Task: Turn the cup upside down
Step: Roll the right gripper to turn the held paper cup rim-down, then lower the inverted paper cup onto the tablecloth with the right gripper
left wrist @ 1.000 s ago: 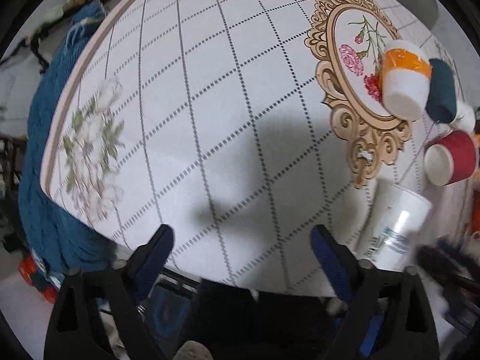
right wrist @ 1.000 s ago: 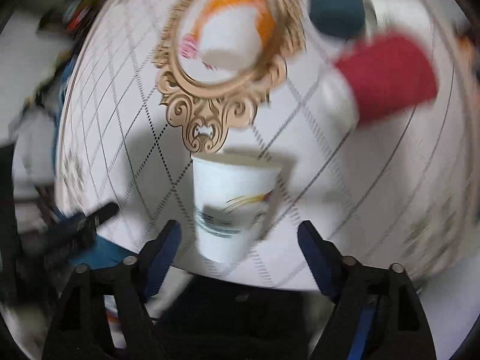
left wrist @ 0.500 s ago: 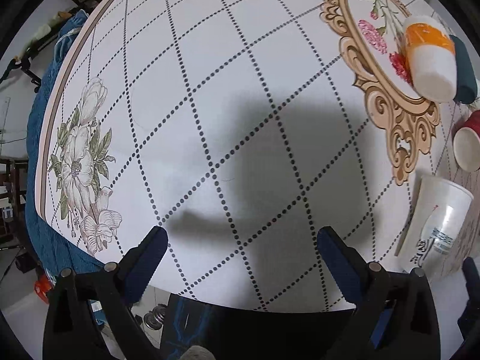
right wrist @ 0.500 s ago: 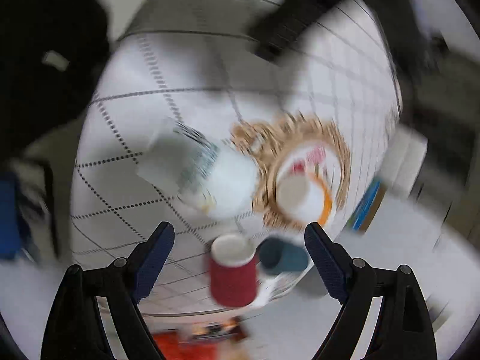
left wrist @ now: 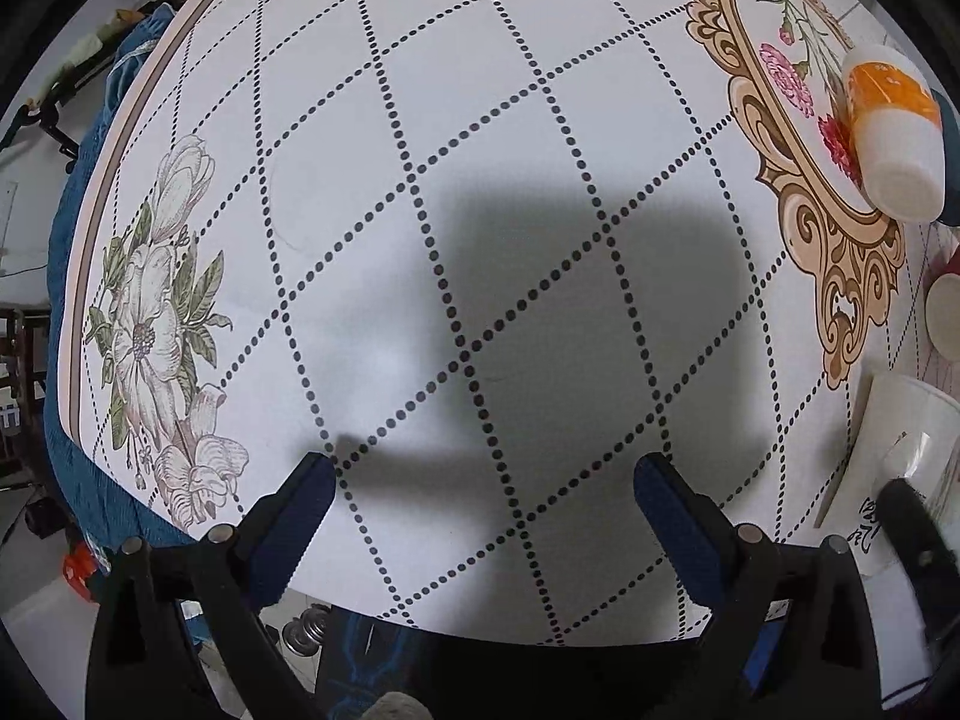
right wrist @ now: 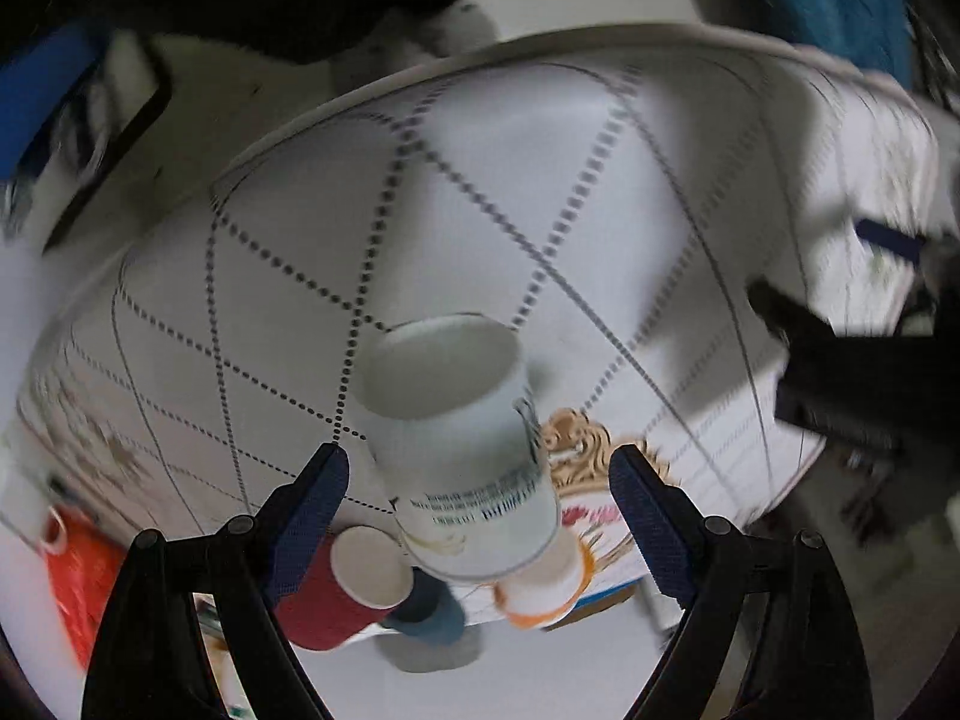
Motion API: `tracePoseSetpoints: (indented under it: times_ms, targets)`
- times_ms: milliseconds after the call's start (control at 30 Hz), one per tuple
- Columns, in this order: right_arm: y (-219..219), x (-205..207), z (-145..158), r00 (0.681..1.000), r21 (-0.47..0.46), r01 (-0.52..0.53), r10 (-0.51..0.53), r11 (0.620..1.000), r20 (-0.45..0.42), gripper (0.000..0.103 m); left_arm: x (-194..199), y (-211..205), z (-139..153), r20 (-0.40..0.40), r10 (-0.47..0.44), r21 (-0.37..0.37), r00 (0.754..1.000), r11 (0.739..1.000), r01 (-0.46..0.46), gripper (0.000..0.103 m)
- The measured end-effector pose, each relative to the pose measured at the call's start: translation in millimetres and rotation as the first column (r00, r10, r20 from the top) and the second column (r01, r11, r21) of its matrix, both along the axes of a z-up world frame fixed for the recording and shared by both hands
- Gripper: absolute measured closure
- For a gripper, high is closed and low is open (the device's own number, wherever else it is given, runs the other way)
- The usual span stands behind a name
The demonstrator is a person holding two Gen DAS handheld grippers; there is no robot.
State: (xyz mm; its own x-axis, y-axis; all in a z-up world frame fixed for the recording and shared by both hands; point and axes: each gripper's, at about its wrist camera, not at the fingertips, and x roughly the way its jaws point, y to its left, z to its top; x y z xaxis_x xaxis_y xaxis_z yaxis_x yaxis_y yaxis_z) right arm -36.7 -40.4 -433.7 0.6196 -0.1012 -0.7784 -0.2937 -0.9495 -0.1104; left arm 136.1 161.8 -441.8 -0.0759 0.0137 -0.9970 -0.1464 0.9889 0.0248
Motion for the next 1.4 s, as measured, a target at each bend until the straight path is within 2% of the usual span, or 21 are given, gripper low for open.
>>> tracePoseSetpoints:
  times_ms: [233,333,367,500,733,1000,1167,1300,1400]
  targets:
    - [-15.0,0.0,-9.3,0.996,-0.065,-0.092,0.091,0.994,-0.024,0.013,7.9,-8.0,-4.7,-0.001,-0.013,0.0,1.0,1.0,0.013,0.001]
    - [-14.6,1.3,-16.1,0.995,-0.067,-0.098,0.097,0.993,-0.026,0.015,7.9,-13.7,-5.6,-0.006,-0.015,0.001,1.0,1.0,0.015,0.001]
    - [-14.1,2.3,-17.6,0.996,-0.067,-0.091,0.09,0.994,-0.025,0.017,8.3,-14.1,-6.8,-0.007,-0.014,0.001,1.0,1.0,0.014,0.001]
    - [-14.6,4.4,-23.7,0.997,-0.072,-0.076,0.075,0.994,-0.015,0.037,9.4,-12.3,-10.9,-0.008,-0.011,0.001,1.0,1.0,0.011,0.001]
    - [-9.7,11.8,-27.1,0.999,-0.059,-0.05,0.049,0.997,-0.018,0.038,10.4,-11.2,-6.3,-0.006,-0.012,0.003,1.0,1.0,0.012,0.001]
    - [6.3,21.6,-22.8,0.999,-0.039,0.034,-0.035,0.999,-0.022,0.039,14.6,-19.0,1.1,0.0,-0.019,0.002,1.0,1.0,0.019,0.001]
    - [33.8,30.8,-13.2,0.993,-0.018,0.114,-0.114,0.993,-0.02,0.04,14.0,-19.2,5.7,0.005,-0.017,0.007,1.0,1.0,0.017,0.001]
    - [46.4,45.0,-9.5,0.967,0.002,0.252,-0.252,0.968,-0.032,0.04,11.3,-18.0,9.9,0.008,-0.015,0.016,1.0,1.0,0.015,0.001]
    - [58.1,54.3,-5.5,0.932,-0.002,0.359,-0.359,0.933,-0.05,0.04,9.7,-12.4,12.6,0.009,-0.012,0.022,1.0,1.0,0.012,0.001]
